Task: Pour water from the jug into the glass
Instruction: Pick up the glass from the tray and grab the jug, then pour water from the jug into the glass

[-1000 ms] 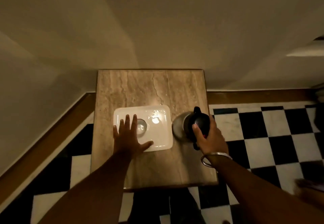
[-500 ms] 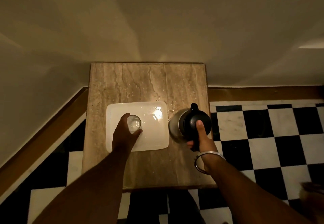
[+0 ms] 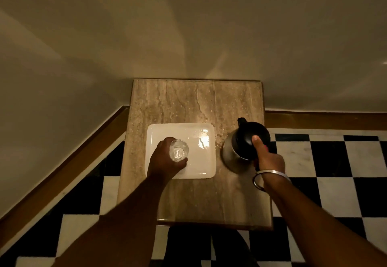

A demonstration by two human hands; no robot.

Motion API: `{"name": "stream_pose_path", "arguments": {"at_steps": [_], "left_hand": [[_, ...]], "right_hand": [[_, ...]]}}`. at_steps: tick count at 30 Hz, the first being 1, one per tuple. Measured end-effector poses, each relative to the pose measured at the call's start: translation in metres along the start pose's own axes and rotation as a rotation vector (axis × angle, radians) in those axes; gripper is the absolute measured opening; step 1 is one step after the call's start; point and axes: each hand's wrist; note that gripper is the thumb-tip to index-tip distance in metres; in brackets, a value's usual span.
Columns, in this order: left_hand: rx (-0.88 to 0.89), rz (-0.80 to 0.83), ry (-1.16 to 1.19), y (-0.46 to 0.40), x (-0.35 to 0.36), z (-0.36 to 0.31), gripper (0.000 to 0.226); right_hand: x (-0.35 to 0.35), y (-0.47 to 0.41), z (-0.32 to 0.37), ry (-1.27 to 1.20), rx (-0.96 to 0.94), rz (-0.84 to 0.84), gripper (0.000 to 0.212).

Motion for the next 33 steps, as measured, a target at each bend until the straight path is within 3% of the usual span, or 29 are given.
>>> {"name": "stream_pose_path", "arguments": {"at_steps": [9, 18, 27, 33], "left_hand": [[0.027, -0.114, 0.054, 0.010, -0.042, -0.068, 0.074], [0.084, -0.163, 0.223, 0.032, -0.099, -0.146, 0.069], [0.271, -0.168, 0.372, 0.025, -0.152, -0.185, 0.069], [0.384, -0.169, 0.474, 0.019, -0.173, -0.197, 0.070]], "right_hand": [[-0.059, 0.059, 0.039, 0.309, -0.352, 0.110, 0.066], [-0.105, 0.178, 0.129, 0.551, -0.684, 0.232, 0.061], [-0.106, 0.288, 0.189, 0.851, -0.910, 0.057, 0.080], [-0.090, 0.344, 0.212, 1.028, -0.952, -0.017, 0.075]]}}
Point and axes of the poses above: each hand's wrist, its own y-axis away from the middle knuckle, its own x-axis out of the palm, z = x × y, and after that the axes turned 13 degrees about x, right-handed
